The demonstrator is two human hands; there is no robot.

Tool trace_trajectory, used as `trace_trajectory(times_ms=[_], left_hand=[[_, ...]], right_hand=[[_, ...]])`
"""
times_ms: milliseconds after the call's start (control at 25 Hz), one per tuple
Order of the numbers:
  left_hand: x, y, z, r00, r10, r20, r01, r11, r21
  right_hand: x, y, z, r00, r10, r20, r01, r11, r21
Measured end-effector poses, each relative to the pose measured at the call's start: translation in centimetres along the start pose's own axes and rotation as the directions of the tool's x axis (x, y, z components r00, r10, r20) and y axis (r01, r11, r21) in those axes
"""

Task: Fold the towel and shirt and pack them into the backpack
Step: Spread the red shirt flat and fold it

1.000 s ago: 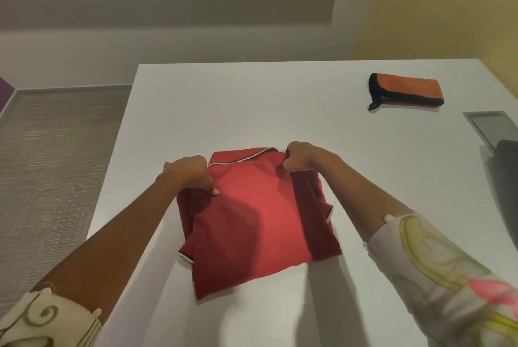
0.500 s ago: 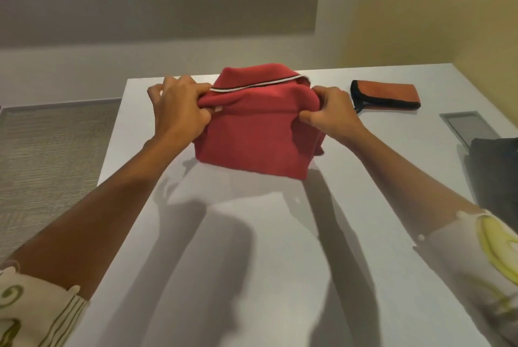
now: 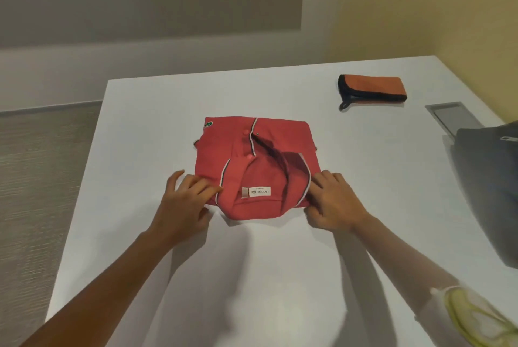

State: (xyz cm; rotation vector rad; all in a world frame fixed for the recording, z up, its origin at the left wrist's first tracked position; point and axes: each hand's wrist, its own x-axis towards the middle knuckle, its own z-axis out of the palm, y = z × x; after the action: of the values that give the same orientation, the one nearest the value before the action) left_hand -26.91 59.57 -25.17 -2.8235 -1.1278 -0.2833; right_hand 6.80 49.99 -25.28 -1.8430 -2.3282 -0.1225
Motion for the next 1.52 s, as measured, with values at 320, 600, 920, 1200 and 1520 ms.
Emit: trace_trajectory(times_ms=[320,600,920,1200,1520], left_hand=[[3.1,2.7,0.0,0.991,-0.116,-0.067,0.108,0.987,-0.115],[2.9,3.4,0.3,0.955,-0.285,-0.079,0.257,0.933,-0.251],[1.2,3.3,1.1,0.960,-0.264,-0.091,0.223,0.921,-0.319],[6.3,3.7,0.3,0.910,-0.343,-0.233,0.278,0.921,-0.273],[11.1,4.6,5.1,0.981,-0.066,0.181,0.093,0.985,-0.142]], right_hand=[[4.8,-2.7,-1.5,0.922,0.385,0.033,-0.359,0.825,0.437],[4.3,-8.0,1.9,0.962,0.236,-0.141,-0.208,0.960,0.189],[3.6,-8.5,2.5,0.984,0.176,0.041,-0.181,0.958,0.222],[6.9,-4.9,1.6,0.816,0.577,-0.034,-0.417,0.628,0.657],[8.3,-4.3,5.2,0.886,0.420,0.197,-0.444,0.890,0.097]])
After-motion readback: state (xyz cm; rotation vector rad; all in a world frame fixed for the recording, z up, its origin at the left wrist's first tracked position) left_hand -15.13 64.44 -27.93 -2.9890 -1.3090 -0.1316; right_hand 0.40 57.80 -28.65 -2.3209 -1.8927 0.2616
